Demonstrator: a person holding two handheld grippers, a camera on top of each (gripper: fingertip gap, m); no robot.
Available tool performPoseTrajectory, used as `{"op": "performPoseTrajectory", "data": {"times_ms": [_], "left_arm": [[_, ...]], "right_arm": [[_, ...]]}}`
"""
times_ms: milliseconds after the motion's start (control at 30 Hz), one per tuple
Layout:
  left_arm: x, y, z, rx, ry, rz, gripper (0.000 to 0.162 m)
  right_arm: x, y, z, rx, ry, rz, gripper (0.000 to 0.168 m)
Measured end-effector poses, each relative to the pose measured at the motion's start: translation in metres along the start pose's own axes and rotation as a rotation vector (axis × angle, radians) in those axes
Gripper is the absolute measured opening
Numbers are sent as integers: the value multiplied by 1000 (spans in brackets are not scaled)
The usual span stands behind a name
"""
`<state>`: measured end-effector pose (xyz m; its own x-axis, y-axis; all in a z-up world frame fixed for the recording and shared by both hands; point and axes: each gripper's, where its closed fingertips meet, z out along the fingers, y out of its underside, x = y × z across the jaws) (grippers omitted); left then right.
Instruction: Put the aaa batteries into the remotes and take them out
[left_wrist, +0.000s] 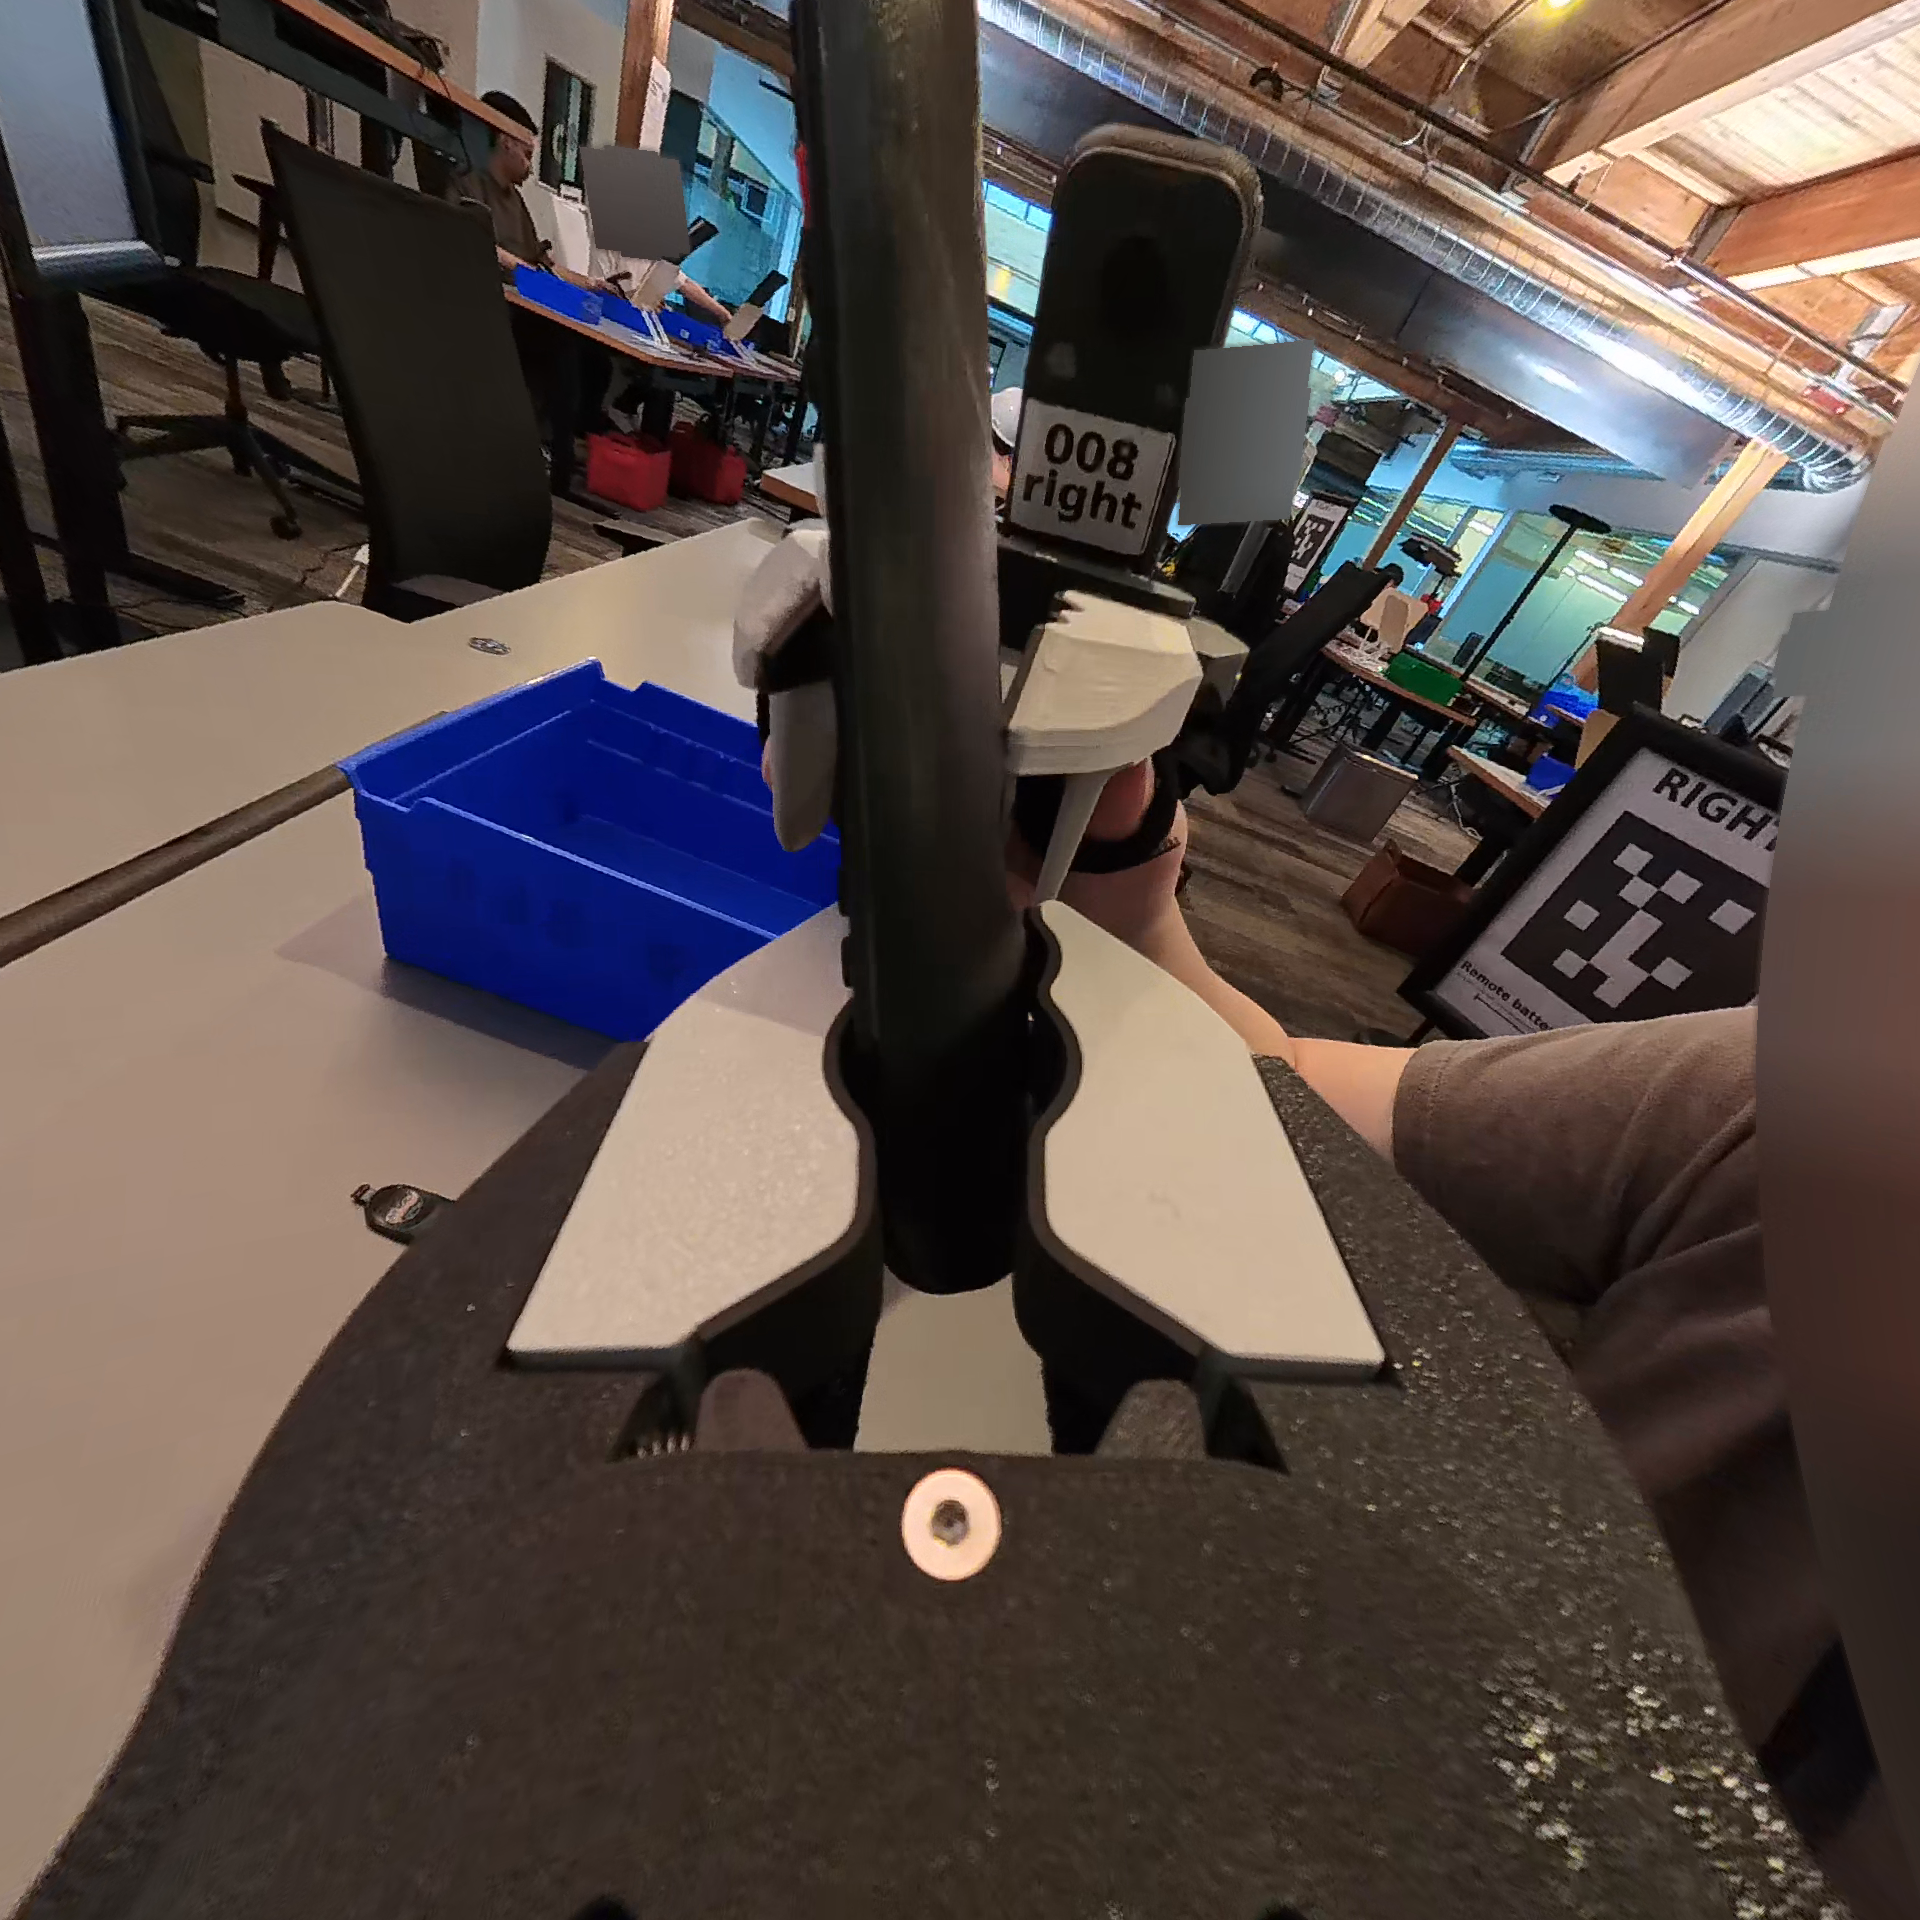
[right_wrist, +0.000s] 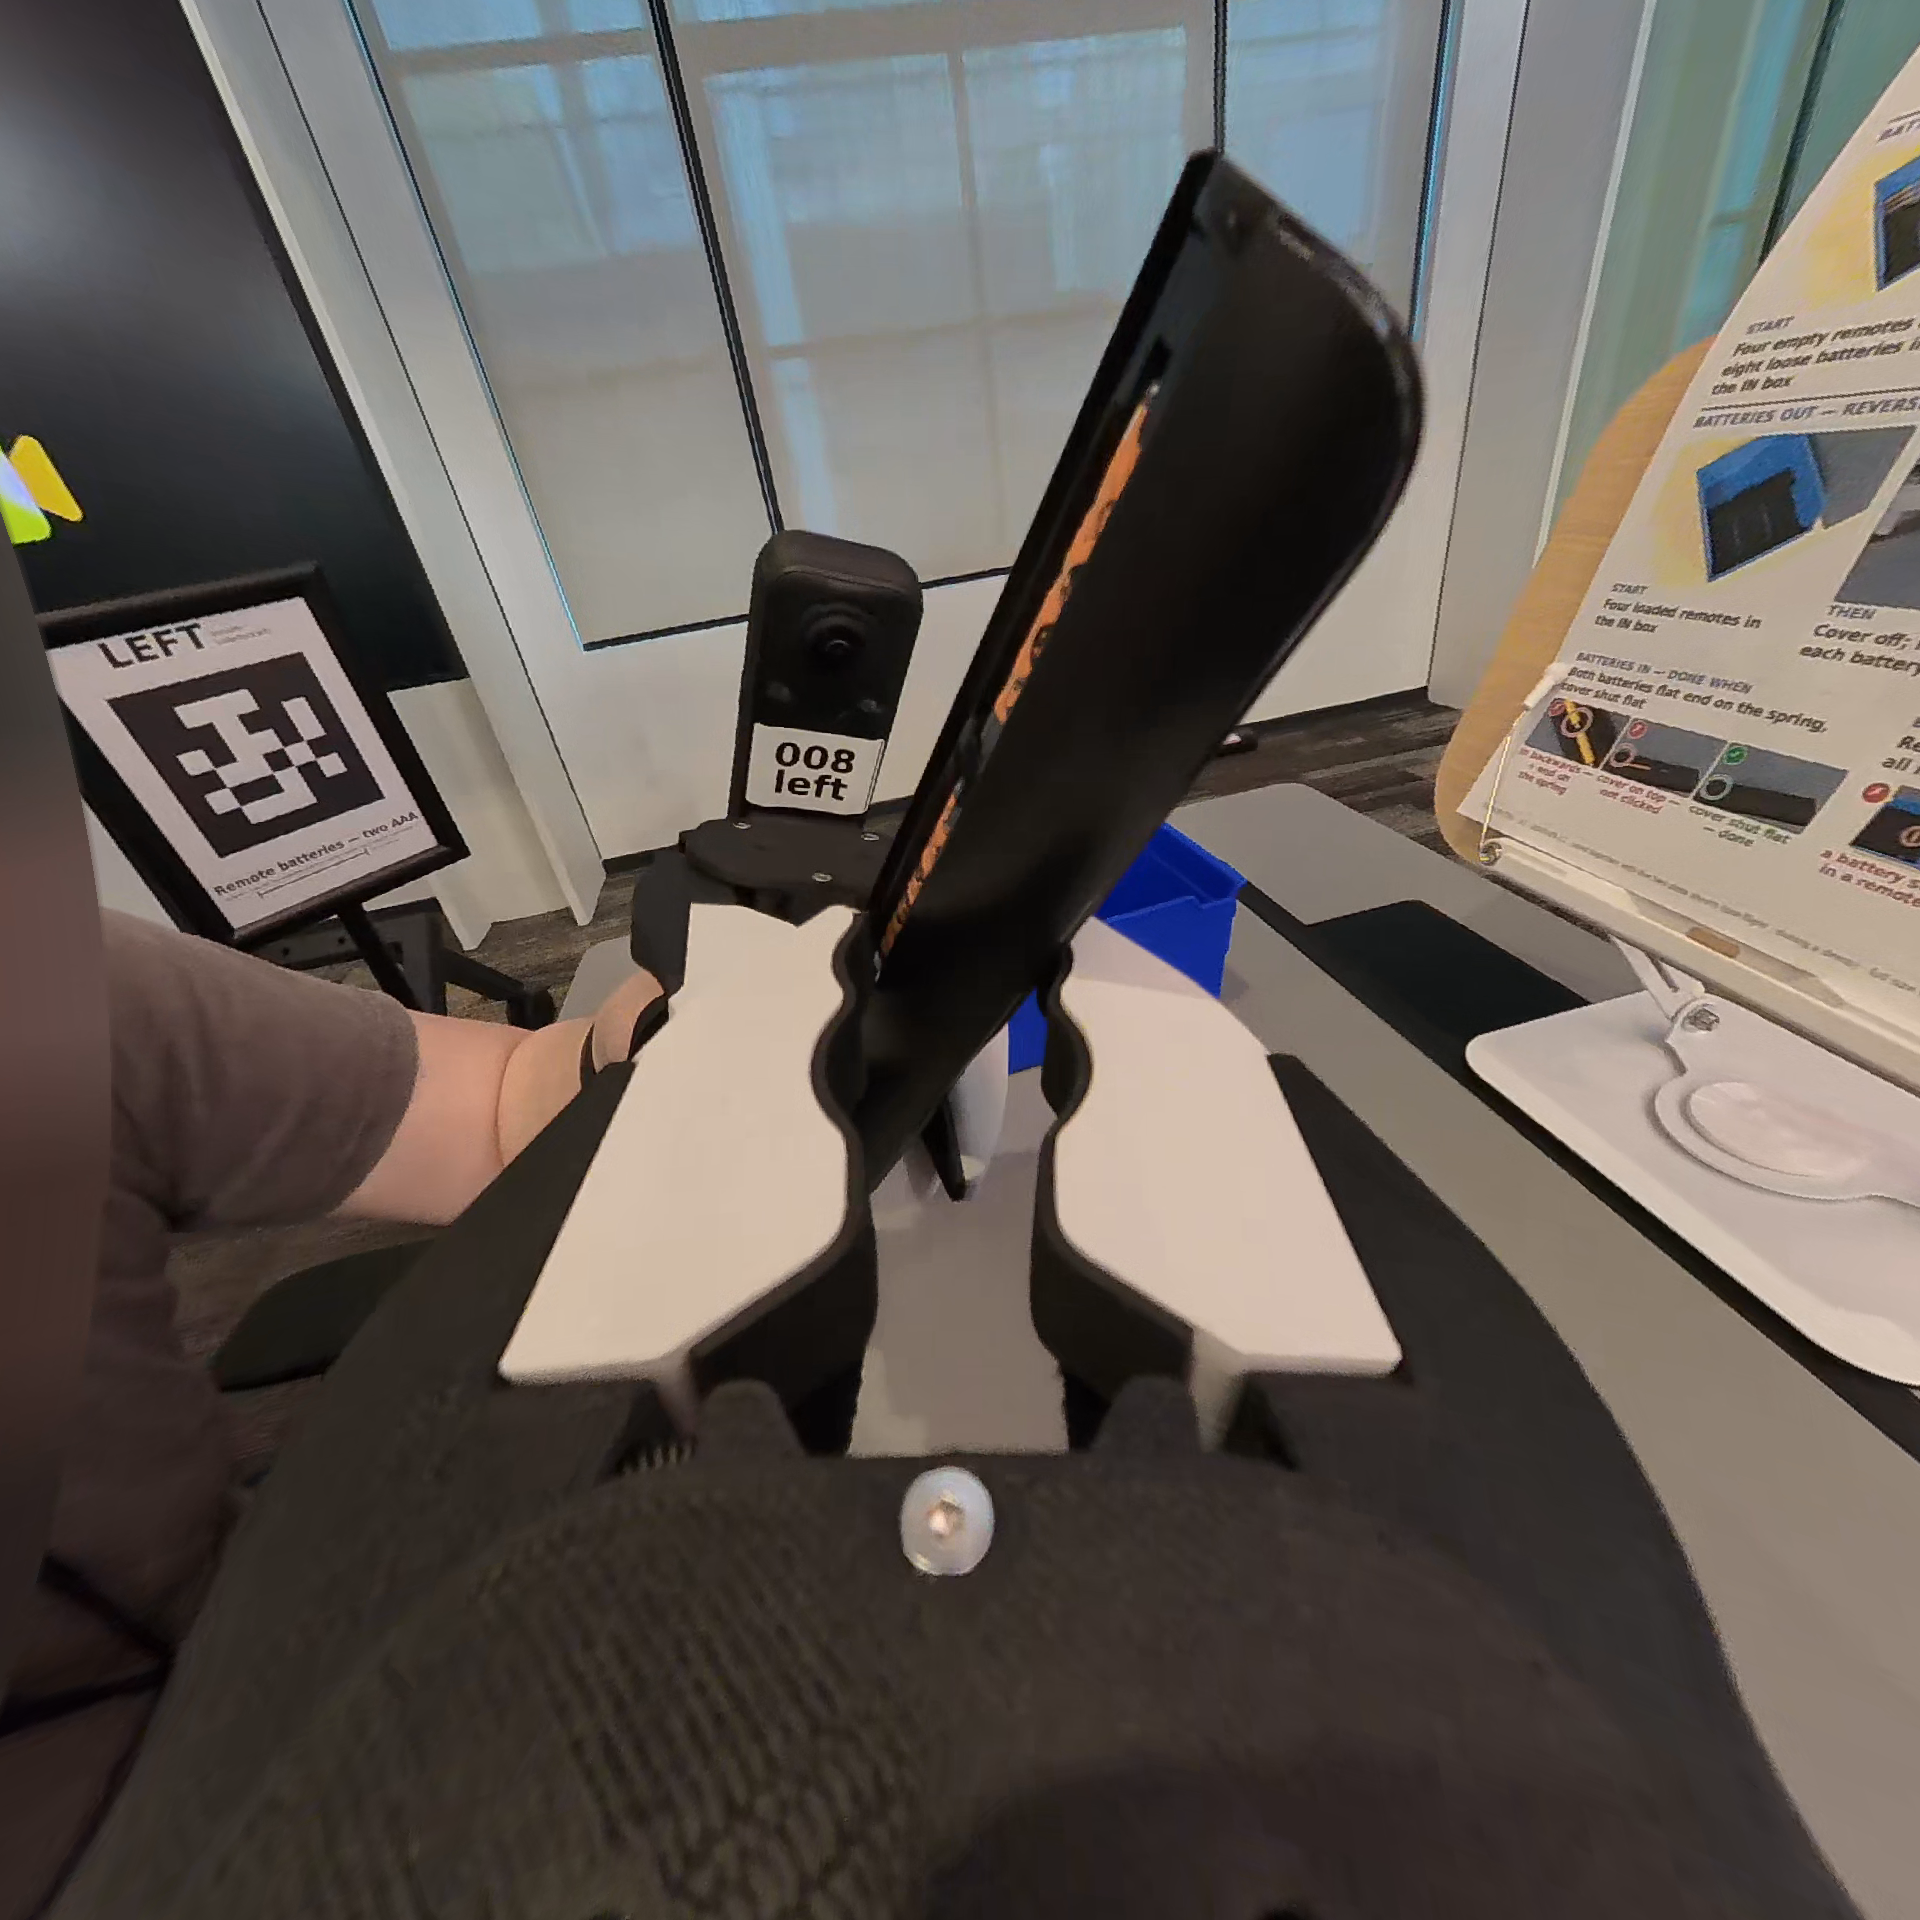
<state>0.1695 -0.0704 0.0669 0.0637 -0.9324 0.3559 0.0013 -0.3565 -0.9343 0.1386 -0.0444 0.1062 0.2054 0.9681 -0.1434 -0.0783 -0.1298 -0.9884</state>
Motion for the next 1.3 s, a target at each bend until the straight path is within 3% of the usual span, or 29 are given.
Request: {"op": "performPoseTrajectory", "data": {"times_ms": [267, 467, 600, 800, 1133, 1300], "left_arm": [[3, 1, 1, -9, 9, 4, 25], [-1, 2, 2, -9, -40, 38, 26], [-3, -1, 0, 12, -53, 34, 26], [7, -3, 2, 23, -40, 69, 25], [0, 0, 2, 11, -63, 53, 26], [-1, 4, 5, -12, -94, 100, 26]], "right_arm": [[-4, 0, -3, -27, -47, 48, 29], [0, 0, -4, -53, 3, 20, 29], [8, -3, -5, -40, 115, -94, 40], [-6, -13, -9, 33, -46, 35, 28], [2, -4, -8, -66, 69, -62, 33], [-1, -3, -10, -99, 48, -59, 31]]}}
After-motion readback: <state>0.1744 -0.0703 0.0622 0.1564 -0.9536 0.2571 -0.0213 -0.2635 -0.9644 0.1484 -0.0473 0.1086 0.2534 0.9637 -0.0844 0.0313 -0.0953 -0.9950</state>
